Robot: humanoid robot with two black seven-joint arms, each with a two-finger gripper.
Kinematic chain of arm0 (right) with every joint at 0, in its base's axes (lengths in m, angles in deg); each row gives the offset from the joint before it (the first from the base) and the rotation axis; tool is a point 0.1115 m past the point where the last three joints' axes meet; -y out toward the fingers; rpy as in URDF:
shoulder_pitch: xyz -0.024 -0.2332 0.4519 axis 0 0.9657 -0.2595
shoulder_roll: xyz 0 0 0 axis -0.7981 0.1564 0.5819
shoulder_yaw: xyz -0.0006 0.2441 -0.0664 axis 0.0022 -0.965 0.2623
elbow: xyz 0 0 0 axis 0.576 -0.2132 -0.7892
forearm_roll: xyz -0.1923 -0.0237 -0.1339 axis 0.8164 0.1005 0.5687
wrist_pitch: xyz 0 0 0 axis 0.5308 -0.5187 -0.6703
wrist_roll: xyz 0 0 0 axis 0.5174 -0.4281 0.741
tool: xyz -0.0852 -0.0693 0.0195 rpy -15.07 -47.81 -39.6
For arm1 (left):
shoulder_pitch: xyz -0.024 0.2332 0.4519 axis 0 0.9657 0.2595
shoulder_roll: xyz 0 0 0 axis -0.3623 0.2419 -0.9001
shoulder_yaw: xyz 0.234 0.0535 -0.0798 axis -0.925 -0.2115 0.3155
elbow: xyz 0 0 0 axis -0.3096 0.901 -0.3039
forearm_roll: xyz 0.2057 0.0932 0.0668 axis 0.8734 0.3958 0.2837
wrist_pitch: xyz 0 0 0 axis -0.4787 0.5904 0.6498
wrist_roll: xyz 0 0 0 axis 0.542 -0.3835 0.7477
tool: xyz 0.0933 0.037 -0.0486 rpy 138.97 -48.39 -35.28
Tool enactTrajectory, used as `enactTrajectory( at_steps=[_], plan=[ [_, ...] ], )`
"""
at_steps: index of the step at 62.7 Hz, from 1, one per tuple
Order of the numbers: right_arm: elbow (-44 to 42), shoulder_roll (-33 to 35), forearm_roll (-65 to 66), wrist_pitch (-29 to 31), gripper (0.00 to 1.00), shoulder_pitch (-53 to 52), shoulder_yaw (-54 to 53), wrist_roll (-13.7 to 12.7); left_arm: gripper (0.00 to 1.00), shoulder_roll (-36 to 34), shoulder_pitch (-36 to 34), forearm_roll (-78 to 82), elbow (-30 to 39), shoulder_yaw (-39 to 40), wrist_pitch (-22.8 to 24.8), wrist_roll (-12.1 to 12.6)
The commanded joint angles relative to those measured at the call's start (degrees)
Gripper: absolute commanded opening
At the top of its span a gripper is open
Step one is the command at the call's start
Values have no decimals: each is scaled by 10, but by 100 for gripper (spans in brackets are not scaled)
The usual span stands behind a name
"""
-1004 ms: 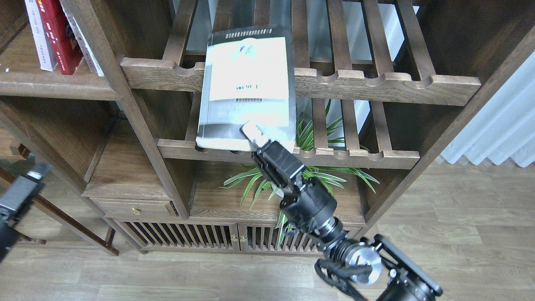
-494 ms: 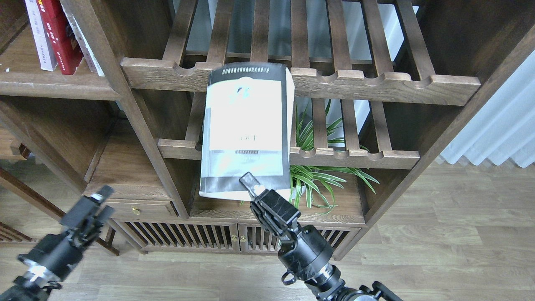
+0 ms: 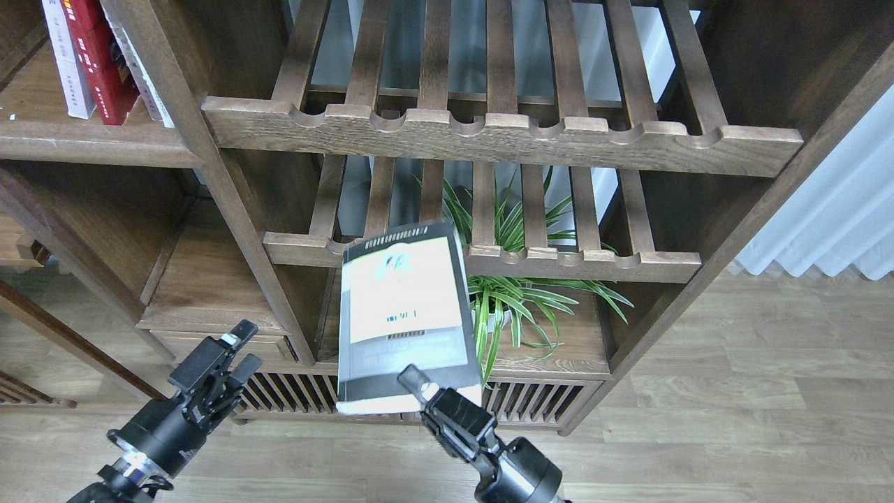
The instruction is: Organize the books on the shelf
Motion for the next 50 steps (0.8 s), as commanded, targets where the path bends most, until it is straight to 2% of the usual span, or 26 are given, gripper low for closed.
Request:
enactTrajectory(
  at_steps=[1, 19, 37, 42, 48, 50],
  plan=[
    [-11, 4, 0, 0, 6, 2, 2, -3, 98, 1, -11, -7, 11, -21, 0, -13],
    [-12, -5, 2, 0, 6, 1, 25, -16, 98, 33, -25, -7, 30, -70, 0, -16],
    [-12, -8, 3, 0, 6, 2, 32, -17, 95, 57, -30, -7, 29, -102, 0, -17],
    [-12, -8, 3, 0, 6, 2, 32, -18, 91, 58, -31, -8, 29, -113, 0, -18],
    [-12, -8, 3, 0, 6, 3, 32, -18, 84, 58, -31, -8, 29, -124, 0, -33],
    [-12, -8, 3, 0, 6, 3, 32, -18, 78, 57, -32, -8, 29, -128, 0, -39]
  ],
)
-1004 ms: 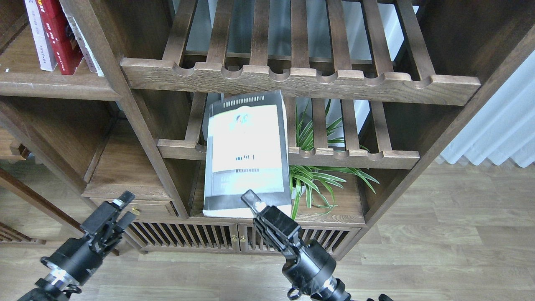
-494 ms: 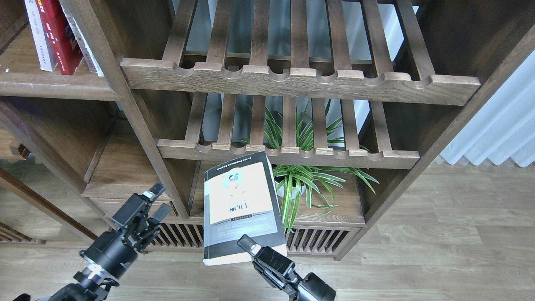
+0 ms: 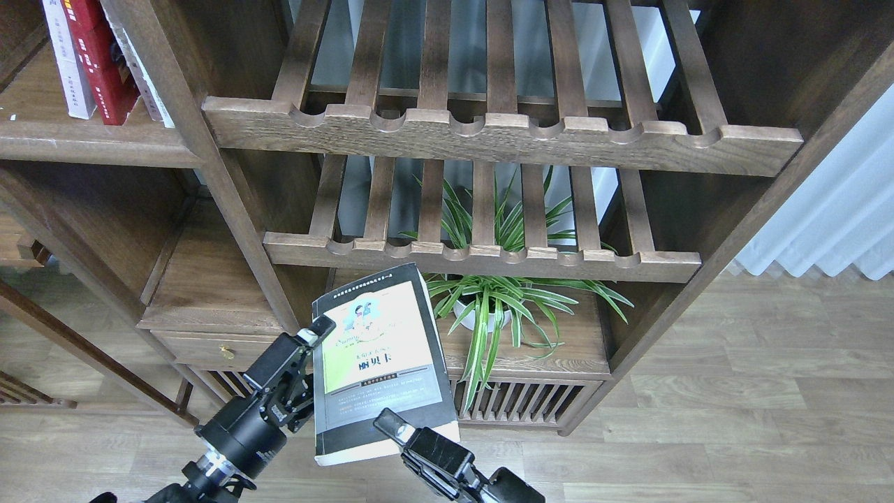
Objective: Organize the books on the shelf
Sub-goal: 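Grasp the green book with the left gripper beside the right gripper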
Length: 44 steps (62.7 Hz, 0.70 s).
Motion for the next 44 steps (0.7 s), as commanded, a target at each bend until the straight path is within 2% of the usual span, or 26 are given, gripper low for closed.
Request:
enactTrajectory(
  at_steps=[1, 12, 27, 32, 33, 40, 44],
  plan=[
    [0, 0, 0, 0, 6, 0, 1, -1, 77, 0, -1, 0, 0, -13, 0, -16],
    [0, 0, 0, 0, 6, 1, 0, -6, 61, 1, -3, 1, 1, -14, 0, -17],
    [0, -5, 4, 0, 6, 17, 0, -17, 54, 0, -14, 1, 1, -18, 0, -17],
    [0, -6, 4, 0, 6, 17, 0, -17, 41, 0, -14, 1, 1, -27, 0, -18],
    [0, -7, 4, 0, 6, 18, -1, -17, 30, 0, -15, 1, 0, -35, 0, -18],
    [0, -7, 4, 0, 6, 18, -2, -17, 19, -1, -19, 0, -3, -44, 0, -18],
    [0, -8, 4, 0, 6, 17, -4, -17, 9, -4, -19, 0, -4, -49, 0, -18]
  ],
)
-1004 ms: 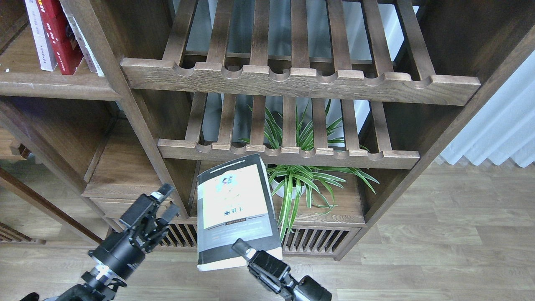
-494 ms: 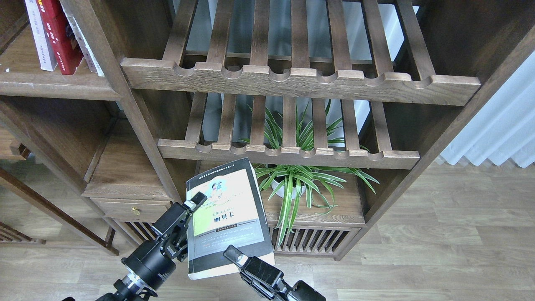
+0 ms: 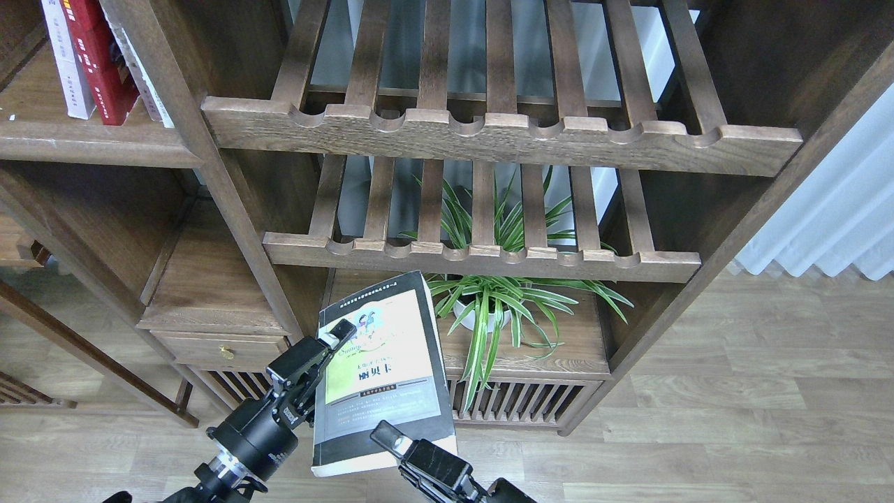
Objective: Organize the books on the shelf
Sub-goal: 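Grasp the green book with the left gripper beside the right gripper, then carry the green book with the left gripper toward the side shelf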
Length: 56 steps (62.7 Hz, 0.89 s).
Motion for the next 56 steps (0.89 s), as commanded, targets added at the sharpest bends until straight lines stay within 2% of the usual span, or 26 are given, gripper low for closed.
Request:
enactTrajectory(
  at_steps=[1, 49, 52, 55, 56],
  plan=[
    [0, -1, 0, -1, 6, -1, -4, 0, 9, -3, -1, 0, -3, -11, 0, 0],
    [-20, -12, -4, -1, 9, -24, -19, 4, 7, -76, 8, 3, 7, -7, 0, 8],
    [-20, -12, -4, -1, 13, -24, -19, 3, 7, -75, 8, 3, 7, -6, 0, 8],
    [-20, -12, -4, -1, 23, -25, -19, 3, 7, -75, 7, 3, 7, -4, 0, 8],
    [-20, -12, -3, -1, 32, -26, -19, 3, 7, -75, 6, 3, 7, -3, 0, 8]
  ],
)
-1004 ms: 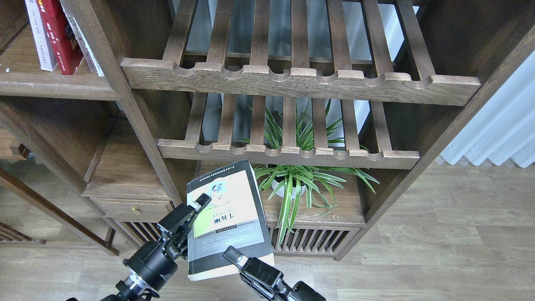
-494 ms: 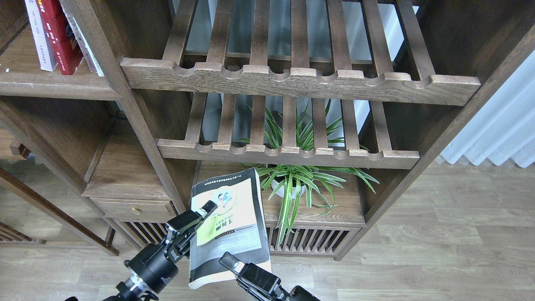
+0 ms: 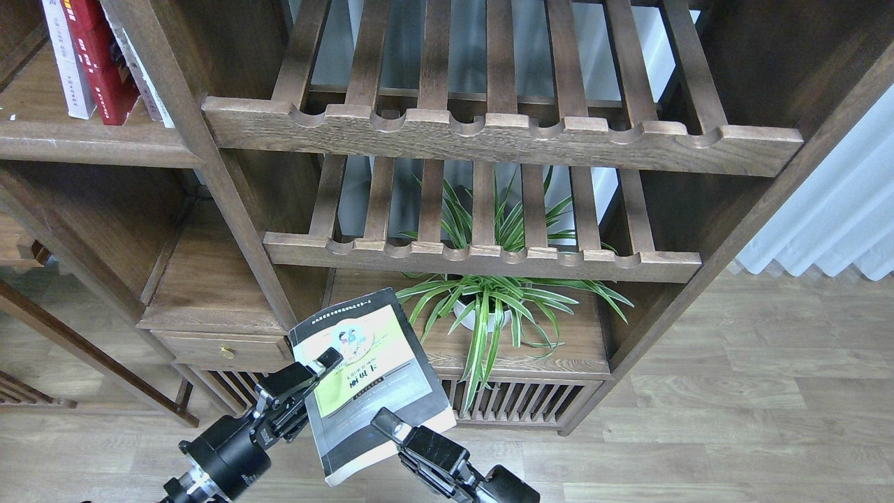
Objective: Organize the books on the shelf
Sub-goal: 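Carry the green book with the left gripper toward the side shelf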
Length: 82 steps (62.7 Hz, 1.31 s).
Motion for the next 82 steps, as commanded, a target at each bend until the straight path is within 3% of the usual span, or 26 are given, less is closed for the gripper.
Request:
enactTrajectory(
  at_steps=[1, 6, 11, 26, 45, 65, 82],
  plan=[
    [0, 0, 3, 0, 36, -4, 0, -1, 7, 0, -3, 1, -1, 7, 0, 0],
    [-2, 4, 4, 0, 61, -21, 0, 1, 7, -4, -4, 1, -2, 18, 0, 0],
    [-2, 9, 4, 0, 78, -28, 0, 2, 8, -13, -4, 1, -2, 25, 0, 2],
    [-2, 10, 8, 0, 99, -31, 0, 2, 8, -44, -4, 3, 5, 55, 0, 3],
    [-14, 11, 7, 0, 99, -31, -1, 4, 11, -164, 16, 21, 52, 138, 0, 3],
    [-25, 9, 6, 0, 99, -31, -1, 5, 8, -272, 102, 39, 94, 339, 0, 8],
    [-31, 9, 6, 0, 99, -31, -2, 6, 7, -330, 112, 41, 99, 468, 0, 14]
  ],
)
